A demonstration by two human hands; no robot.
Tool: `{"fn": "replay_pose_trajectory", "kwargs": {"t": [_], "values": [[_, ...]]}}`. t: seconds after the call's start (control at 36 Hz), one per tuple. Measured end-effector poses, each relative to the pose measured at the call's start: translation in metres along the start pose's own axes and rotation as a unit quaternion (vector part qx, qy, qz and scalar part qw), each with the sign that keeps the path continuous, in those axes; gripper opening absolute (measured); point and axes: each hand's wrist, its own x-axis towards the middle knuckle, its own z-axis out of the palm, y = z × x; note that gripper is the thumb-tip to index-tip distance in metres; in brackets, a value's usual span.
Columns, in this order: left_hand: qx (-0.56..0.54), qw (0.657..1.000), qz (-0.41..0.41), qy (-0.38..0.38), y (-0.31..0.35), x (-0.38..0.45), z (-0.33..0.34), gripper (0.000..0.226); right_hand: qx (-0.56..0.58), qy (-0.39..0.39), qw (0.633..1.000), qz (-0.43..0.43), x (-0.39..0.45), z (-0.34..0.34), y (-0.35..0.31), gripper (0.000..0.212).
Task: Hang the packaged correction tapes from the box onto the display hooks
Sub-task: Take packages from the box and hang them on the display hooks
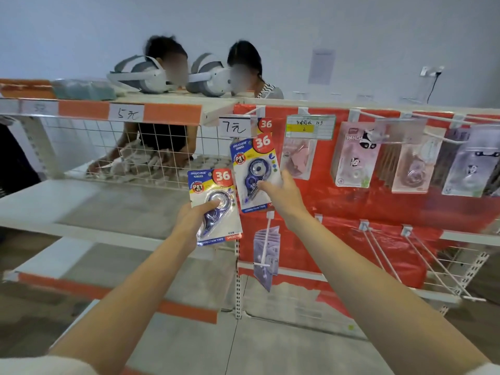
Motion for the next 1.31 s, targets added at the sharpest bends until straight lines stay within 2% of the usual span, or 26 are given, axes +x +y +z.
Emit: {"fn": "replay_pose_trajectory", "kwargs": {"t": [0.19,0.28,0.44,0.56,0.61,0.69,0.81,0.94,1.14,1.31], "values": [[0.024,1.0,-0.003,0.005,0.003,-0.002,0.0,0.019,0.049,-0.057,0.996,-0.04,-0.006,-0.009,-0.001,0.034],[0.019,1.0,0.0,-0.001,0.003,-0.002,0.002,0.016,0.045,-0.034,0.997,-0.048,-0.001,-0.004,-0.004,0.025],[0.016,1.0,0.004,0.001,0.007,-0.005,0.008,0.014,0.043,-0.004,0.997,-0.057,0.001,0.001,-0.007,0.032],[0.012,1.0,-0.003,0.0,0.006,-0.004,0.007,0.014,0.039,-0.038,0.997,-0.058,-0.001,0.004,-0.009,0.034],[0.011,1.0,-0.004,-0.006,0.005,-0.002,0.006,0.017,0.036,-0.047,0.997,-0.059,0.0,0.006,-0.01,0.029],[0.018,1.0,-0.005,-0.009,0.004,-0.002,0.005,0.025,0.053,-0.023,0.997,-0.058,0.0,0.007,-0.007,0.032],[0.02,1.0,-0.007,-0.01,0.004,-0.003,0.005,0.022,0.068,0.011,0.996,-0.057,0.0,0.005,0.0,0.031],[0.027,1.0,-0.01,-0.013,0.005,-0.003,0.004,0.022,0.055,-0.008,0.998,-0.041,0.003,0.008,0.003,0.022],[0.037,0.999,-0.01,0.002,0.007,-0.008,0.003,0.021,0.061,0.011,0.998,-0.034,0.002,0.01,0.002,0.024],[0.032,0.999,-0.006,0.005,0.011,-0.015,0.003,0.015,0.075,-0.012,0.997,-0.007,0.004,0.016,-0.006,0.02]]}}
